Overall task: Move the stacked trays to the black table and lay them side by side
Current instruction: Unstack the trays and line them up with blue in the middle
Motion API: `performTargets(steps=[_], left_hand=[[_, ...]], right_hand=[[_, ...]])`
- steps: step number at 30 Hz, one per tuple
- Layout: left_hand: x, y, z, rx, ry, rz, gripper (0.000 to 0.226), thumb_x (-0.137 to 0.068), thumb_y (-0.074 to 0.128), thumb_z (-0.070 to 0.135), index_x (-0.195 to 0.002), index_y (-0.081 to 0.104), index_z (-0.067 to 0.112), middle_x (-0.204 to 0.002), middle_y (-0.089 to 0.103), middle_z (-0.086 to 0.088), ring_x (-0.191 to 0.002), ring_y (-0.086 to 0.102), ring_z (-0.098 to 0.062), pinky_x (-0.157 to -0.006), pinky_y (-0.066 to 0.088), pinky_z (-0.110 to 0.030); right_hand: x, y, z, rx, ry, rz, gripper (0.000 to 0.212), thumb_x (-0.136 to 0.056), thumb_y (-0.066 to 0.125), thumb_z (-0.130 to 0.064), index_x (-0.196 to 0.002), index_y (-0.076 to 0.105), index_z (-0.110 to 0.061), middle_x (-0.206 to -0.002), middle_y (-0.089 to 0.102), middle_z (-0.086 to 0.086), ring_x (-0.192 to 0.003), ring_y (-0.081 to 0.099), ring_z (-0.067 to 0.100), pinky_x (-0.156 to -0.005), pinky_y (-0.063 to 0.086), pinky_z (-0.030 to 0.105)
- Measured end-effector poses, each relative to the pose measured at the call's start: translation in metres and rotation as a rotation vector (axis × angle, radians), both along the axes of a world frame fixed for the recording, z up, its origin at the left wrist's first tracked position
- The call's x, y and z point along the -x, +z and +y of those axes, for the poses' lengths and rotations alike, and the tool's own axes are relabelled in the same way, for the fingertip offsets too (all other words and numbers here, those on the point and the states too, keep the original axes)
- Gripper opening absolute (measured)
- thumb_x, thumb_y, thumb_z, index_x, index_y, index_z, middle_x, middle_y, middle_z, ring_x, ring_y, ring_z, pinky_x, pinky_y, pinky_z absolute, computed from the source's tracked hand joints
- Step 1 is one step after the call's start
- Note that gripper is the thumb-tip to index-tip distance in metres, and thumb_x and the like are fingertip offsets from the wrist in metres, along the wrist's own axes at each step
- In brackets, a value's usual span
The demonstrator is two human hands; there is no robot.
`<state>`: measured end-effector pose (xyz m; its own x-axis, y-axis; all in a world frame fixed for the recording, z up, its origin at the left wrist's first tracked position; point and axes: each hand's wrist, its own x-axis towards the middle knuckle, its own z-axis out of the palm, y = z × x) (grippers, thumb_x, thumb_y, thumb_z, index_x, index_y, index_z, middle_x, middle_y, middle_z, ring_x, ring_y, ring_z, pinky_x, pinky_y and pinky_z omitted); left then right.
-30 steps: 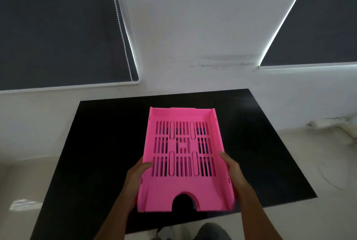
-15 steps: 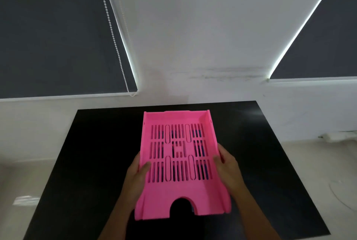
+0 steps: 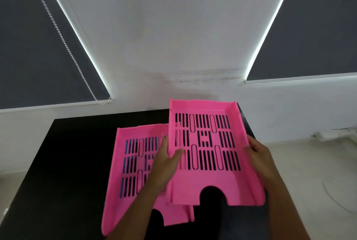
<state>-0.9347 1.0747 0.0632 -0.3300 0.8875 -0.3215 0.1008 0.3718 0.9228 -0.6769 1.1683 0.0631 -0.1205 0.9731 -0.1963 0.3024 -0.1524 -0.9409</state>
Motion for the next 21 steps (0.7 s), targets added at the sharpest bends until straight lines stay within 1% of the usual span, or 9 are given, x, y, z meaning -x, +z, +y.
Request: performTargets(steps=[2,5,9,11,12,13,15,17,21], left_hand=[[-0.028,-0.005,0.011,0.034,-0.035,-0.026,0.070,-0.090,0.060,0.043,-0.151,0.027,0.034,-0.147,0.048,0.007,-0.132,0.049,-0.017,-0.112,0.038,-0.053],[-0.059,-0.016,0.022,0.107,-0.071,-0.036,0.072,-0.085,0.062,0.045,-0.149,0.031,0.033,-0.151,0.047,0.002,-0.133,0.050,-0.019,-0.112,0.039,-0.052],[-0.084,-0.035,0.035,0.206,-0.089,-0.035,0.087,-0.076,0.062,0.056,-0.151,0.029,0.029,-0.153,0.042,0.005,-0.136,0.045,-0.021,-0.113,0.037,-0.051],[-0.093,-0.033,0.038,0.243,-0.072,-0.049,0.074,-0.086,0.062,0.042,-0.150,0.031,0.022,-0.140,0.044,0.013,-0.126,0.050,-0.015,-0.107,0.041,-0.039],[-0.096,-0.033,0.040,0.245,-0.066,-0.065,0.064,-0.091,0.061,0.031,-0.148,0.034,0.019,-0.136,0.046,0.012,-0.117,0.053,-0.011,-0.099,0.043,-0.032],[-0.097,-0.037,0.042,0.256,-0.058,-0.069,0.060,-0.093,0.060,0.025,-0.147,0.036,0.018,-0.138,0.050,0.008,-0.113,0.055,-0.010,-0.097,0.044,-0.031],[-0.099,-0.044,0.045,0.285,-0.037,-0.052,0.063,-0.090,0.062,0.028,-0.147,0.036,0.017,-0.146,0.050,0.000,-0.122,0.054,-0.015,-0.107,0.043,-0.039],[-0.099,-0.056,0.048,0.304,-0.033,-0.057,0.067,-0.088,0.063,0.031,-0.149,0.035,0.019,-0.148,0.048,0.000,-0.130,0.050,-0.021,-0.111,0.039,-0.044],[-0.097,-0.086,0.051,0.337,-0.005,-0.054,0.089,-0.073,0.063,0.050,-0.151,0.031,0.022,-0.154,0.042,-0.004,-0.136,0.046,-0.024,-0.113,0.038,-0.051]], right_hand=[[-0.031,-0.007,0.011,0.022,-0.017,-0.041,0.045,-0.101,0.051,-0.012,-0.105,0.071,-0.053,-0.098,0.080,-0.003,-0.089,0.077,0.026,-0.084,0.061,0.051],[-0.065,-0.021,0.023,0.059,-0.018,-0.094,0.048,-0.101,0.049,-0.008,-0.105,0.069,-0.051,-0.104,0.078,-0.003,-0.093,0.075,0.027,-0.090,0.058,0.055],[-0.088,-0.042,0.031,0.103,-0.004,-0.147,0.045,-0.101,0.048,-0.007,-0.106,0.068,-0.048,-0.097,0.078,-0.010,-0.087,0.075,0.016,-0.085,0.061,0.043],[-0.092,-0.053,0.034,0.117,0.008,-0.167,0.041,-0.101,0.049,-0.009,-0.113,0.068,-0.044,-0.094,0.077,-0.015,-0.081,0.075,0.004,-0.080,0.061,0.036],[-0.094,-0.059,0.035,0.125,0.015,-0.178,0.038,-0.101,0.049,-0.010,-0.117,0.067,-0.039,-0.095,0.077,-0.013,-0.080,0.074,0.002,-0.080,0.061,0.036],[-0.095,-0.064,0.036,0.135,0.020,-0.187,0.035,-0.101,0.049,-0.011,-0.119,0.068,-0.035,-0.096,0.078,-0.009,-0.082,0.075,0.005,-0.082,0.061,0.039],[-0.096,-0.071,0.037,0.146,0.040,-0.202,0.031,-0.102,0.047,-0.014,-0.120,0.068,-0.028,-0.100,0.077,-0.001,-0.088,0.075,0.017,-0.085,0.061,0.045],[-0.097,-0.076,0.038,0.147,0.049,-0.225,0.030,-0.103,0.046,-0.013,-0.121,0.068,-0.024,-0.100,0.076,0.001,-0.089,0.074,0.019,-0.085,0.061,0.044],[-0.096,-0.082,0.040,0.192,0.050,-0.235,0.030,-0.103,0.045,-0.012,-0.120,0.068,-0.021,-0.100,0.076,0.002,-0.087,0.073,0.015,-0.073,0.058,0.029]])
